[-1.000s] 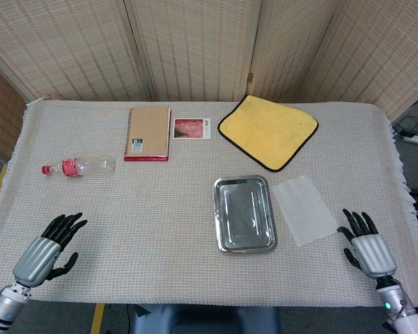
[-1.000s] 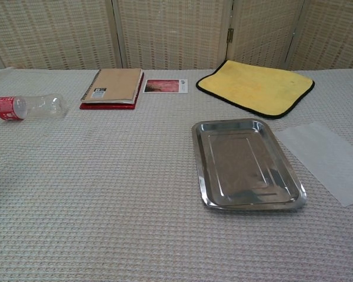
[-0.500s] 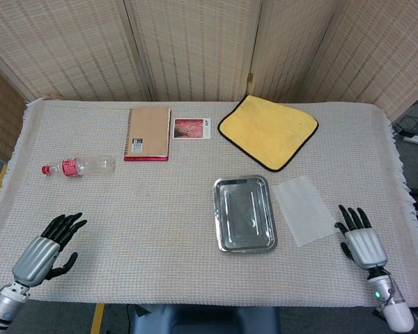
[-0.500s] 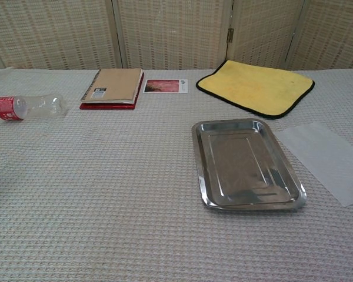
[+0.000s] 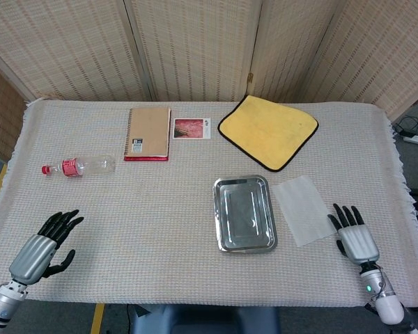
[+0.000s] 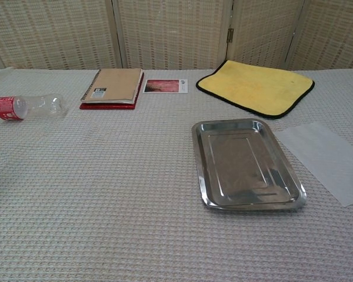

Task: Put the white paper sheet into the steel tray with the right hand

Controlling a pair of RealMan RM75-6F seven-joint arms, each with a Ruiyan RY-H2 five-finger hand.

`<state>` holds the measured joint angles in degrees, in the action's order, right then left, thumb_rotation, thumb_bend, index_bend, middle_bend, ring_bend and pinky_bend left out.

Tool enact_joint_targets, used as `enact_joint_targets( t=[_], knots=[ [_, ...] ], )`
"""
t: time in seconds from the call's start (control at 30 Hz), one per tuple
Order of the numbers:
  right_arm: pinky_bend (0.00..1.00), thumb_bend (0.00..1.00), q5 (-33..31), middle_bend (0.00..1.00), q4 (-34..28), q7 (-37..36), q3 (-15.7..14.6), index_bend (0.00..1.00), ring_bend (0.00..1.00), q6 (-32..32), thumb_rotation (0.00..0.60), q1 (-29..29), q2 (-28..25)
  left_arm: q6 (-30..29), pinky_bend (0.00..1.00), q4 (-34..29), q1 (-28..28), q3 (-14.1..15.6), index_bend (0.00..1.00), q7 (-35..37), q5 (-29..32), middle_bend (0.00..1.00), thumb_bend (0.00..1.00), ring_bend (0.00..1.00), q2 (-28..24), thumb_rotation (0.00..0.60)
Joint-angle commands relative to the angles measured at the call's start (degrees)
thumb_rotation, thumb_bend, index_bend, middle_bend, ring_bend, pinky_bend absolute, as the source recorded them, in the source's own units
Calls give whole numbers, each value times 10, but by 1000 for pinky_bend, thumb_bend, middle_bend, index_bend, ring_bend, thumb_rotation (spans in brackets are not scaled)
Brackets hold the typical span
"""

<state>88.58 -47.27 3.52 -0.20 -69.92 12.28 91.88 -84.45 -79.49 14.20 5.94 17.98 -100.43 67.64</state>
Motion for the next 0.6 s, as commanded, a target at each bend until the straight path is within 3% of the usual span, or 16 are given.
enact_joint_targets(
  t=[0.03, 0.43, 0.6],
  knots=[
    [0, 442, -4, 0, 3, 4, 1, 176, 0, 10, 600, 7, 4, 1, 0, 0, 0, 0, 0, -2, 1, 0, 581, 0, 1, 600],
    [0, 442, -15, 0, 17, 8, 9, 180, 0, 15, 600, 17, 26, 2, 0, 1, -1, -3, 0, -2, 6, 0, 581, 0, 1, 600],
    [0, 442, -21, 0, 17, 15, 14, 241, 0, 17, 600, 23, 33, 2, 0, 1, -1, -3, 0, -3, 6, 0, 580, 0, 0, 600]
  ],
)
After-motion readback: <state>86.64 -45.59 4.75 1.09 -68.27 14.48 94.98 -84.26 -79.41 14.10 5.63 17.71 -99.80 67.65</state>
